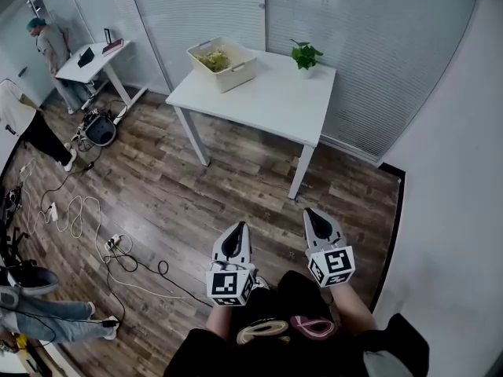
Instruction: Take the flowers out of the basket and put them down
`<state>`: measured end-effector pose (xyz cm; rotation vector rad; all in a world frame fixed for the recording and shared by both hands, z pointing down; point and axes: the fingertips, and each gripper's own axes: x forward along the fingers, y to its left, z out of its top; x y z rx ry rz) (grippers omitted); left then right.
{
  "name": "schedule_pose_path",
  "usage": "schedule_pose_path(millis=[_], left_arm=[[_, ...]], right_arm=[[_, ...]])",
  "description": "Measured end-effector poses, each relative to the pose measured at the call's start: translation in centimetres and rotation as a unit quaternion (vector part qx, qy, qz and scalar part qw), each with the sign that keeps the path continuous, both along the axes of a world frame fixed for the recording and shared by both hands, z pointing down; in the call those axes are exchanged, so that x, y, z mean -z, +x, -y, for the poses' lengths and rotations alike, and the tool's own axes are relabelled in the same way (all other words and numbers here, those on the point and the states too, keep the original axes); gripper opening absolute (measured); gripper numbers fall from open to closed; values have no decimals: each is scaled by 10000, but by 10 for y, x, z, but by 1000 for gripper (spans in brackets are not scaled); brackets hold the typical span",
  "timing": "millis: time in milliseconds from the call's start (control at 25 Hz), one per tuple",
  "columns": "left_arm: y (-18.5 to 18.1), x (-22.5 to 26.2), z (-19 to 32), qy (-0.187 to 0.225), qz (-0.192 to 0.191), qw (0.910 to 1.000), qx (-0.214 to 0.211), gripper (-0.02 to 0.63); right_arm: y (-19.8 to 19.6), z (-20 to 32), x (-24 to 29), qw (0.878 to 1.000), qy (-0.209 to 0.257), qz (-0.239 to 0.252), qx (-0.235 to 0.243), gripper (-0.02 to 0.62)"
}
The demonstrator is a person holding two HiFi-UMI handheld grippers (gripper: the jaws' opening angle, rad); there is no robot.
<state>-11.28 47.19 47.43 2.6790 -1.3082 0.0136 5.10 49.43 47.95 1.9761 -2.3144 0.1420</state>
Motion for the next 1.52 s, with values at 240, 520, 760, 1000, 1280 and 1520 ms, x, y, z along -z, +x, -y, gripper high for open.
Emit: schedule_pose_path(millis=[240,520,760,1000,1280,1520], left_arm=[[-13,-5,17,-61,1,9999,98,17],[-18,-15,38,-122,-25,9992,372,17],[-13,-24,75,-249,21,9978,613,17],[6,-16,130,-204,49,9966,795,17],[39,-6,189,-118,82,9955,940,17],[78,1,229,-11,39,9948,1018,17]], right_arm=[[-19,23,5,9997,56,-47,222,9],[-15,52,-14,9988,-156,-50,454,9],[-9,107,-17,9977,-200,-87,648,11],[4,171,-15,9954,-197,-96,937,11],[33,233,-14,9940,-157,38,1078,9],[71,277,-8,9929,-111,36,1185,9]])
